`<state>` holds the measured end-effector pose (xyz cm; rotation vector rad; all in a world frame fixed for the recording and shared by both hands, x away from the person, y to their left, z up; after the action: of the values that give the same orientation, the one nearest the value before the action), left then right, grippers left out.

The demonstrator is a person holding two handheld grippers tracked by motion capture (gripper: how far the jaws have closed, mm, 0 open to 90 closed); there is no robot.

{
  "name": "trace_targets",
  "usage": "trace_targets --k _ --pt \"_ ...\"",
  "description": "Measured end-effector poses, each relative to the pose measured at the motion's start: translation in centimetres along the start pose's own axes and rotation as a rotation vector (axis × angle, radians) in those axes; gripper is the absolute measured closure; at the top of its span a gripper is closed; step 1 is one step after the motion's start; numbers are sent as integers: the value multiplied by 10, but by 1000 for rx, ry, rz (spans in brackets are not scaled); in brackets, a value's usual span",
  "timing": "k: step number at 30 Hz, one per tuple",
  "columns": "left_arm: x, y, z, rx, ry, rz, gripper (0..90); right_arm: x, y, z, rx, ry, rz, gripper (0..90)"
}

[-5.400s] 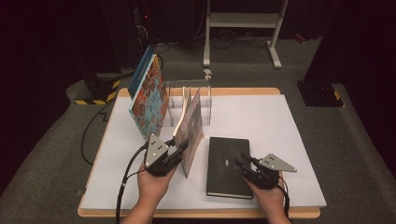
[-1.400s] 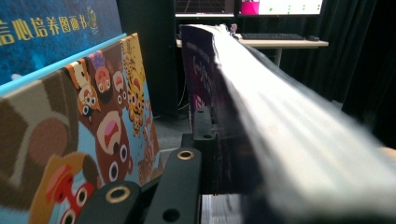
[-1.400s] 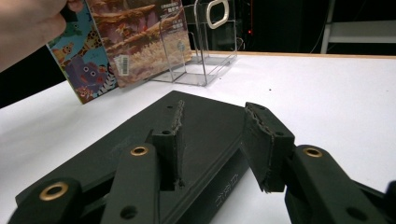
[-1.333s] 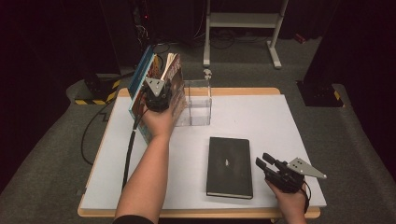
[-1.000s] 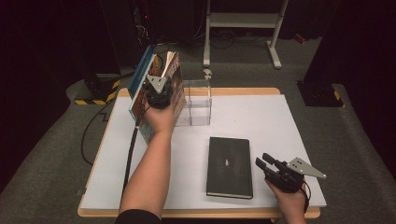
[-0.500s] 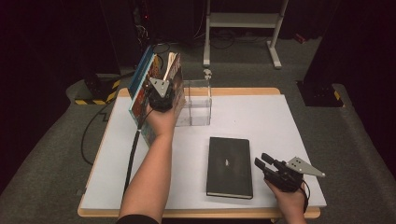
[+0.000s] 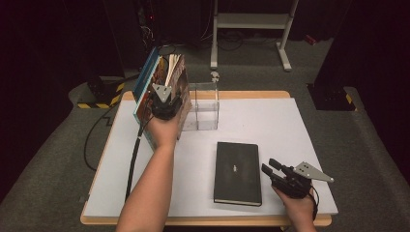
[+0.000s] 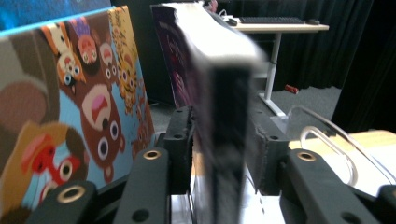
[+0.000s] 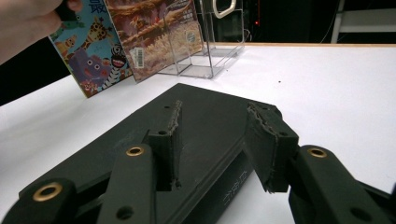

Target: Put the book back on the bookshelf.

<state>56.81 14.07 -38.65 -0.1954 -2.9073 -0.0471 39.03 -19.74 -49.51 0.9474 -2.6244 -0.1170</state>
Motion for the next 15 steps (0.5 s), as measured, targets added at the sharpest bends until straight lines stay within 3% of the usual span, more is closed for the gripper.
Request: trace_targets --k 9,15 --pt "20 3 4 -4 4 2 615 -3 4 2 12 10 -5 545" --pt "32 1 11 -27 10 5 607 -4 3 2 9 13 -7 540"
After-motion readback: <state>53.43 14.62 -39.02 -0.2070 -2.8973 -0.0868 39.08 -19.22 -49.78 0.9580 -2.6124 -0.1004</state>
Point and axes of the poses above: each handheld gripper's, and its own axes: x roughly backward along the jaws, z roughly out of its underside, y roughly to its left, the point moved 9 cm from there along -x, roughly forward along the jaws
